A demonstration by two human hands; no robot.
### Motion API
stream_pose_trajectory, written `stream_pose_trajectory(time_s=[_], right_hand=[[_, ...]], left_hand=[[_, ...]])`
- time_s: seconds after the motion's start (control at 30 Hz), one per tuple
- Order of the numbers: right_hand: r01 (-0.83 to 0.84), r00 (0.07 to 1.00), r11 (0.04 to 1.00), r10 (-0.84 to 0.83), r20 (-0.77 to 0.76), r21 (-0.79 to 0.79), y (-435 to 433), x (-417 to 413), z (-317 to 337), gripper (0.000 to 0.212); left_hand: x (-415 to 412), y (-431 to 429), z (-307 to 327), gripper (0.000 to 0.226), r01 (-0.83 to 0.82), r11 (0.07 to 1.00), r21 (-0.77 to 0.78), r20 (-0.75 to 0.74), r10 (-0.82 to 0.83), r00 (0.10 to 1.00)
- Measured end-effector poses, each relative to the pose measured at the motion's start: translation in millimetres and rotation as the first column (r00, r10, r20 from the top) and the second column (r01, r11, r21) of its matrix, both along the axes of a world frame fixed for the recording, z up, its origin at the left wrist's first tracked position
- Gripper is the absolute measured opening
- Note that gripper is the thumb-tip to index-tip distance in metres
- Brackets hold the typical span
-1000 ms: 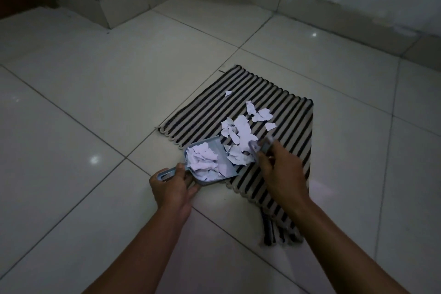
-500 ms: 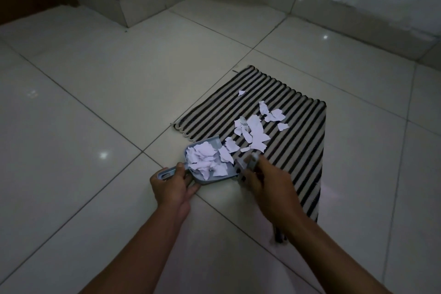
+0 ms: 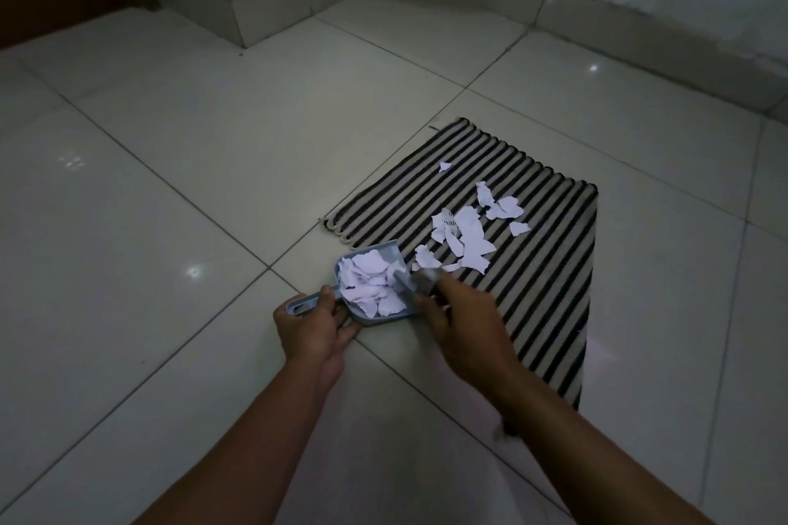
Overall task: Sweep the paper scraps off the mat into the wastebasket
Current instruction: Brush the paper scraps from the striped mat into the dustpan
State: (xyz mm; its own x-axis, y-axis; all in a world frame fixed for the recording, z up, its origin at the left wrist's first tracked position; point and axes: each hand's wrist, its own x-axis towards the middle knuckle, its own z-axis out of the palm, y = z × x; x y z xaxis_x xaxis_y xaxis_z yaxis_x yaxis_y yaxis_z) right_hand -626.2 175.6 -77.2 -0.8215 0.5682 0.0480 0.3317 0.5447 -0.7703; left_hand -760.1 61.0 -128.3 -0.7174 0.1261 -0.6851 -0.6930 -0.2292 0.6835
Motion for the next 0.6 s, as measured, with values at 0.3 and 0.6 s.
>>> stream_pose_trajectory(time_s=[0.3,0.6], right_hand=[[0.216,0.969,0.976,-0.218,-0.113,-0.028,27.2,-10.4,-3.0,0.02],[-0.137,0.991,0.976,0.137,0.012,0.171,-9.2,-33.7,-5.4,0.026]], left_hand=[[-16.3,-4.0,-7.1,0.028,0.023,1.0,0.011,-0.024,-0.023,0.999],[-23.8,-2.5,-12.8,0.038,0.015,1.0,-0.012,-0.024,-0.016,1.0]])
